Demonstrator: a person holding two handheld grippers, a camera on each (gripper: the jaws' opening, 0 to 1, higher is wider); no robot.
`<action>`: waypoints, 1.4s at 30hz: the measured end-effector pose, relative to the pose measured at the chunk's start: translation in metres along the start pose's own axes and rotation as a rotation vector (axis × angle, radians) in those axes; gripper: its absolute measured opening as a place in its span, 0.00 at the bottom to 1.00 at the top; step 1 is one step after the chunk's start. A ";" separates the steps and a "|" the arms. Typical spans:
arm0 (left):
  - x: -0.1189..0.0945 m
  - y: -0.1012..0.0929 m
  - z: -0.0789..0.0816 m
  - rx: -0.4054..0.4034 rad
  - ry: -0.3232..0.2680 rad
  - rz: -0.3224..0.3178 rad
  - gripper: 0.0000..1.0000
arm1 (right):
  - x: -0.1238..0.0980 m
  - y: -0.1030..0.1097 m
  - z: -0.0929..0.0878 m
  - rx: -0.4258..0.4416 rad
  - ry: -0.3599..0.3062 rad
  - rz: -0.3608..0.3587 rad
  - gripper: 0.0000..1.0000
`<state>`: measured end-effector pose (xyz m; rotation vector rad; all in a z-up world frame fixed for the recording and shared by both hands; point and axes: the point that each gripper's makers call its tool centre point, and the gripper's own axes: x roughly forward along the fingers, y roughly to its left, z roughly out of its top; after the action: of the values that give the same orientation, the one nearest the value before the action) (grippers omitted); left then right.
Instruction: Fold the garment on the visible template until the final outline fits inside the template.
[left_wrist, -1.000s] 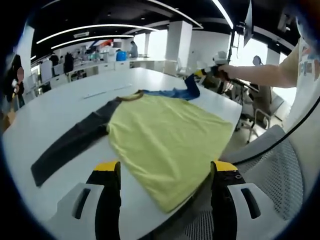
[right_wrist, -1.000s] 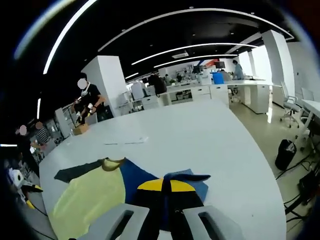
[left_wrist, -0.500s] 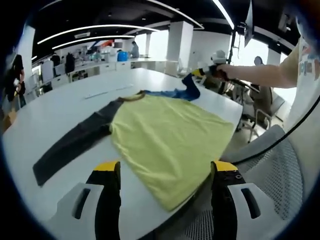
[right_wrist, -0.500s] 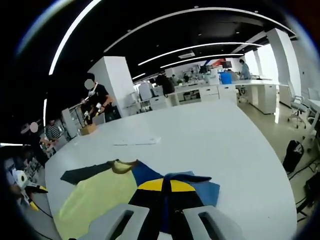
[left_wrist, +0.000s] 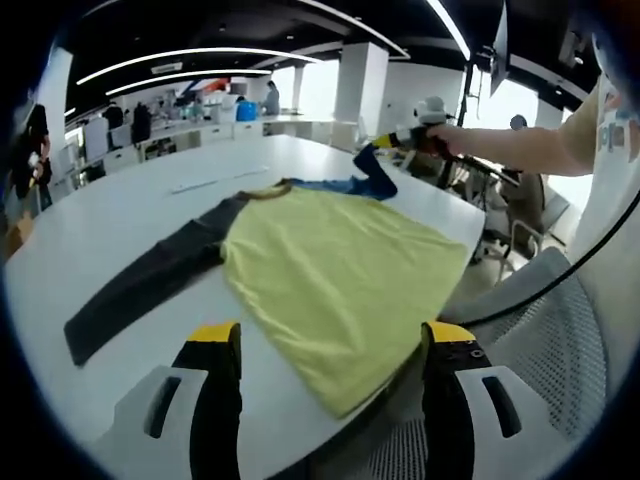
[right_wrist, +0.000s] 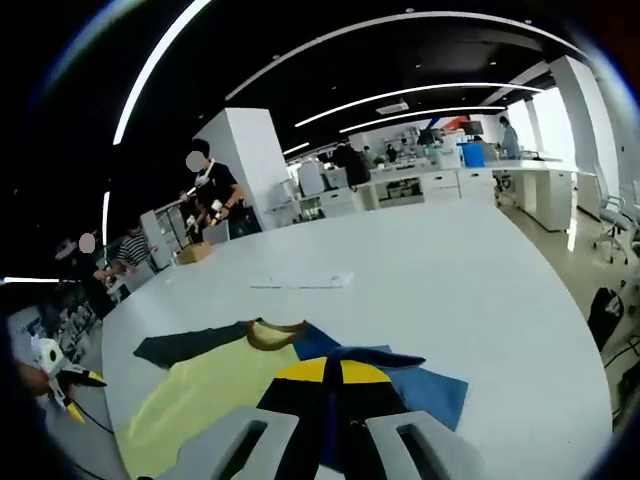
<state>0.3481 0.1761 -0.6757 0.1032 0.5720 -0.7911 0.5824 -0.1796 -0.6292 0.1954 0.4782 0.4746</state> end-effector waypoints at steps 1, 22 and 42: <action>0.000 0.000 -0.001 0.001 0.001 0.000 0.69 | 0.003 0.004 0.000 -0.002 0.002 0.010 0.00; -0.004 0.002 -0.006 -0.009 0.000 0.005 0.70 | 0.032 0.053 -0.004 -0.049 0.041 0.108 0.00; -0.008 0.004 -0.010 -0.019 0.002 0.013 0.70 | 0.069 0.109 -0.006 -0.083 0.075 0.222 0.00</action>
<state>0.3417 0.1866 -0.6809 0.0901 0.5804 -0.7724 0.5912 -0.0506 -0.6303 0.1521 0.5116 0.7193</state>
